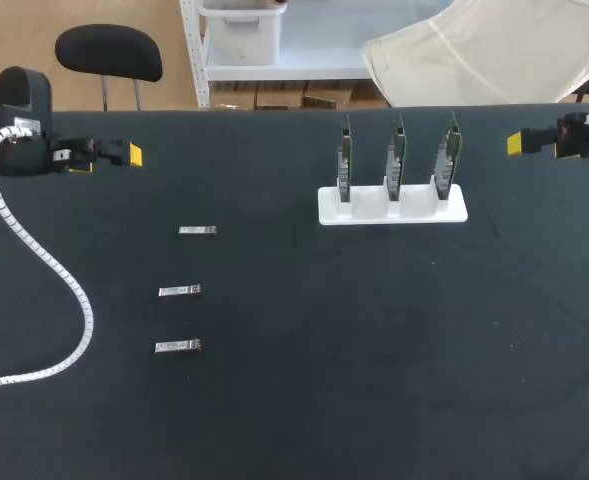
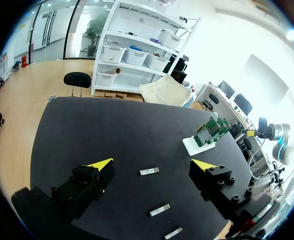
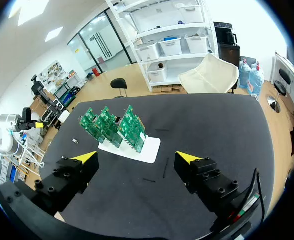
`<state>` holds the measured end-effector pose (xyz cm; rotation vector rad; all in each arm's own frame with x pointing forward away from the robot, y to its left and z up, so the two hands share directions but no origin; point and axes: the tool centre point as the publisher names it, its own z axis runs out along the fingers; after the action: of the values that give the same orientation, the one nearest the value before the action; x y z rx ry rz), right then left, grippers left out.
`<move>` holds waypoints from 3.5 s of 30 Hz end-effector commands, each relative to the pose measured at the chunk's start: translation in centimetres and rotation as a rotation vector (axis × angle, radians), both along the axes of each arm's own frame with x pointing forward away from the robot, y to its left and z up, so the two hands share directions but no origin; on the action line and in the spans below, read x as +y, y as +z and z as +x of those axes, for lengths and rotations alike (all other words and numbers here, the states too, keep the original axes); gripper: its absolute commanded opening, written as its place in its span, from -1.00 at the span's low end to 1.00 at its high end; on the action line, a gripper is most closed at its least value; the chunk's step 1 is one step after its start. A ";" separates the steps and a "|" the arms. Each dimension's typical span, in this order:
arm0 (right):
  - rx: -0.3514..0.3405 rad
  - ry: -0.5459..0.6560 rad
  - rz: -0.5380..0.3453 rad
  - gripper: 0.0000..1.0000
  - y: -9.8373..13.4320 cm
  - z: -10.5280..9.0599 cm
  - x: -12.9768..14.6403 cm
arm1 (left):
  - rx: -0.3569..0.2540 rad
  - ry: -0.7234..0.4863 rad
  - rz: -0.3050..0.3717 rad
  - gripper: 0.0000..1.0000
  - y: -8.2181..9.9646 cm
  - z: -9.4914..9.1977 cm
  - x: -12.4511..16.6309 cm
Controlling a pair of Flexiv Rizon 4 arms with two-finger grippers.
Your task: Pick up the optical module with the left hand, and insert it into the network port with the right hand.
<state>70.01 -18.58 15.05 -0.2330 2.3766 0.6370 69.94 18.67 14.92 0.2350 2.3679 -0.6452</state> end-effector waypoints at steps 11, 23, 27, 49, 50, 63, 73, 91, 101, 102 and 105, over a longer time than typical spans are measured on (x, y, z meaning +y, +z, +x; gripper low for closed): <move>0.000 -0.004 -0.003 1.00 0.0 -0.1 0.1 | -0.003 -0.008 -0.023 1.00 0.6 0.5 0.1; 0.000 -0.004 -0.003 1.00 0.0 -0.1 0.1 | -0.003 -0.008 -0.023 1.00 0.6 0.5 0.1; 0.000 -0.004 -0.003 1.00 0.0 -0.1 0.1 | -0.003 -0.008 -0.023 1.00 0.6 0.5 0.1; 0.000 -0.004 -0.003 1.00 0.0 -0.1 0.1 | -0.003 -0.008 -0.023 1.00 0.6 0.5 0.1; 0.000 -0.004 -0.003 1.00 0.0 -0.1 0.1 | -0.003 -0.008 -0.023 1.00 0.6 0.5 0.1; 0.000 -0.004 -0.003 1.00 0.0 -0.1 0.1 | -0.002 -0.206 0.134 1.00 -0.3 0.4 -0.2; 0.000 -0.004 -0.003 1.00 0.0 -0.1 0.1 | -0.023 -0.542 0.398 1.00 -3.5 0.6 0.4; 0.000 -0.004 -0.003 1.00 0.0 -0.1 0.1 | -0.083 -0.810 0.567 1.00 -7.4 1.5 -0.9; 0.000 -0.004 -0.003 1.00 0.0 -0.1 0.1 | -0.035 -0.737 0.473 1.00 -7.1 2.0 -1.3; 0.000 -0.004 -0.003 1.00 0.0 -0.1 0.1 | -0.035 -0.737 0.473 1.00 -7.1 2.0 -1.3; 0.000 -0.004 -0.003 1.00 0.0 -0.1 0.1 | -0.035 -0.737 0.473 1.00 -7.1 2.0 -1.3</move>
<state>70.01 -18.58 15.05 -0.2330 2.3766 0.6371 71.93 17.28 7.81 1.3478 2.3378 -0.3689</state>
